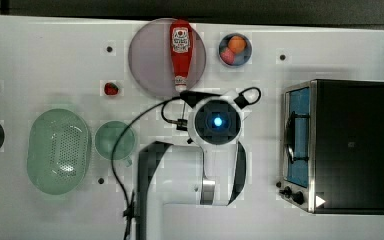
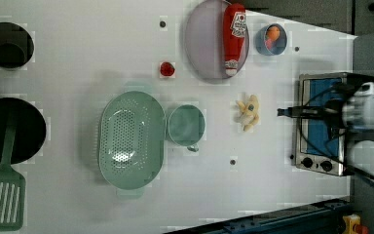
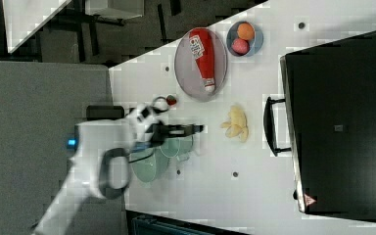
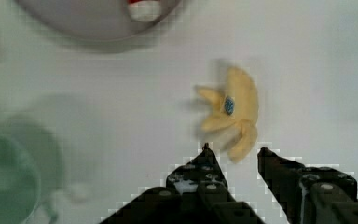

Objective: Pick Banana and place it in mug.

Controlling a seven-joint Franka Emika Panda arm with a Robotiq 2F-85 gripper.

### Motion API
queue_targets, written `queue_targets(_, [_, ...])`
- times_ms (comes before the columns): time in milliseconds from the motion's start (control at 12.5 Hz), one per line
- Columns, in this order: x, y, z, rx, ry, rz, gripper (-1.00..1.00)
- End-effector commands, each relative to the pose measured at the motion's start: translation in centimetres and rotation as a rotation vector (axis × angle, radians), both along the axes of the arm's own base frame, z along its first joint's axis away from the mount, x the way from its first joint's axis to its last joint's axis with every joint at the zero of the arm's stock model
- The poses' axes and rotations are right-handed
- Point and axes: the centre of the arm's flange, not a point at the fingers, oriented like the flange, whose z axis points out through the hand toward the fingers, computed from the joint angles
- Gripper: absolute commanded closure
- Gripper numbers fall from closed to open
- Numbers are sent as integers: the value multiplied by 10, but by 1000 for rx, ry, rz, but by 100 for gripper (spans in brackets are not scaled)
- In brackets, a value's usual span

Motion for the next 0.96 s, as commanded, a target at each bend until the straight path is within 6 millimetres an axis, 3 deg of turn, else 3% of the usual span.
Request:
queue_targets(80, [10,24,81,0,-36,-7,30])
queue_targets(240, [4,48,125,-3,-43,-28,30])
queue_targets(400, [-2,84,149,-11,-47,-28,30])
queue_targets(480, [-8,117,154,-19,-45,-85,30])
queue_targets(720, [-26,188,142,-31,-23,-181,30])
queue_targets(960, [-42,238,112,-53,25,-249,30])
